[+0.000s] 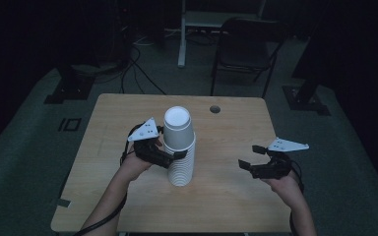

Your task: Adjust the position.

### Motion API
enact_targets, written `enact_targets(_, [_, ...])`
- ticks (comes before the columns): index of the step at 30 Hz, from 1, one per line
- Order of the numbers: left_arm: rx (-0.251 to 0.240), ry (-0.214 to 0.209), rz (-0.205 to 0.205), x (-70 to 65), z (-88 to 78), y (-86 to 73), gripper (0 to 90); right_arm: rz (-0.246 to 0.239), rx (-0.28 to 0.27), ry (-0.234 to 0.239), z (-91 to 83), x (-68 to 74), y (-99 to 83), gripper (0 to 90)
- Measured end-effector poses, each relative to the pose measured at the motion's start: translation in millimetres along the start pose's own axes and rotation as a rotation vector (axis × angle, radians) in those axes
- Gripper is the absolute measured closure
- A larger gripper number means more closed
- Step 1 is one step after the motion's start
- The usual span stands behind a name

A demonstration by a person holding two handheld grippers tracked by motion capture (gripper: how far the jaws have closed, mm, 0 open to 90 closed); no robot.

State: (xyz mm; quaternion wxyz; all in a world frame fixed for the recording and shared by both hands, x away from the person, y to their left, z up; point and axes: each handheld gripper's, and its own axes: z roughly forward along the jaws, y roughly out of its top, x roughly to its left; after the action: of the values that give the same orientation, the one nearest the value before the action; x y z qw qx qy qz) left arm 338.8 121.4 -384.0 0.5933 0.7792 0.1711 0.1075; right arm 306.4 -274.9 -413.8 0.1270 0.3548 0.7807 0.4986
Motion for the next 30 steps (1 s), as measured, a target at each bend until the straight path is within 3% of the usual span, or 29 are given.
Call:
enact_targets(5, [0.004,0.0,-0.001,-0.1,0.0,0.5,4.9,-0.019,-0.034,0.054,1.2,10.1,16.1,12.8])
enact_targets(7, [0.003,0.001,-0.002,-0.2,0.0,0.3,4.9,-0.019,-0.034,0.054,1.2,10.1,16.1,12.8])
enact_targets(13, [0.002,0.001,-0.003,-0.2,0.0,0.1,4.9,-0.065,-0.056,0.105,5.2,25.2,35.9,12.8])
enact_targets(30, [0.002,0.001,-0.002,0.0,-0.2,-0.3,4.9,-0.14,-0.142,0.174,9.0,49.0,80.2,12.8])
